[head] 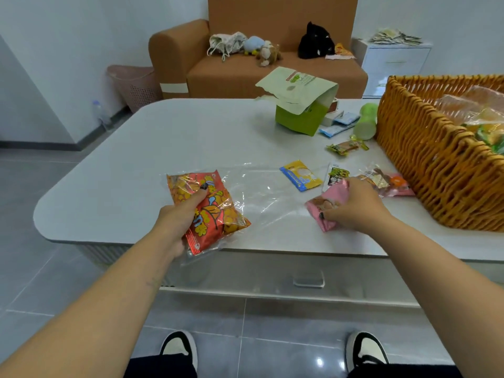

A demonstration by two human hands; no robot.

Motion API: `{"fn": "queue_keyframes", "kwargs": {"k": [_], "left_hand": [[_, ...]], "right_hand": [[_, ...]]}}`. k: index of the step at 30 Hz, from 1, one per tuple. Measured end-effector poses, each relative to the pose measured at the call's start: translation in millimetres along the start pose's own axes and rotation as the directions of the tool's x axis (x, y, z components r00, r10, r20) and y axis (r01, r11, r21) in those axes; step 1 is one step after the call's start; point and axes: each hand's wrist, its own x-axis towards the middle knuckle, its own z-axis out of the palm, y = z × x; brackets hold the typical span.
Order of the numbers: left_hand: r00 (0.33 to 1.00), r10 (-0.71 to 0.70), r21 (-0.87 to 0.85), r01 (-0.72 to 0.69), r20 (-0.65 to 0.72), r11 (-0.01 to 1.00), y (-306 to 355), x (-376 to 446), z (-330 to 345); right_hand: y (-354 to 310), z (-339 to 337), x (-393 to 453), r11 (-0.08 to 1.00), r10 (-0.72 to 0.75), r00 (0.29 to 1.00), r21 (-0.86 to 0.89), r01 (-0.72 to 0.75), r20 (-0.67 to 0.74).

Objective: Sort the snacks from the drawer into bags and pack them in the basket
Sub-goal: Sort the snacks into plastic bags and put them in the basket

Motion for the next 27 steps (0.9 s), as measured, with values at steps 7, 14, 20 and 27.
{"fn": "queue_keyframes", "kwargs": {"k": [7,14,20,27], "left_hand": [[0.985,0.099,0.256,-0.132,0.139,0.958,23,41,14],[0.95,0.268,0.674,-0.305,0.162,0.673,40,78,33],[0.879,0.402,0.764,-0.439,0.257,0.473,54,95,51],[0.712,0.611,0.788,-0.574,0.347,0.222,41,29,119]], "right_hand": [[17,-15,4,0.996,-0.059,0.998,-0.06,0.061,0.039],[23,-16,13,0.997,-0.012,0.991,0.072,0.022,-0.136],[50,-13,38,0.729,0.52,0.797,0.645,-0.229,-0.306],[70,-11,53,0.592,0.633,0.764,0.711,-0.378,-0.122]]}}
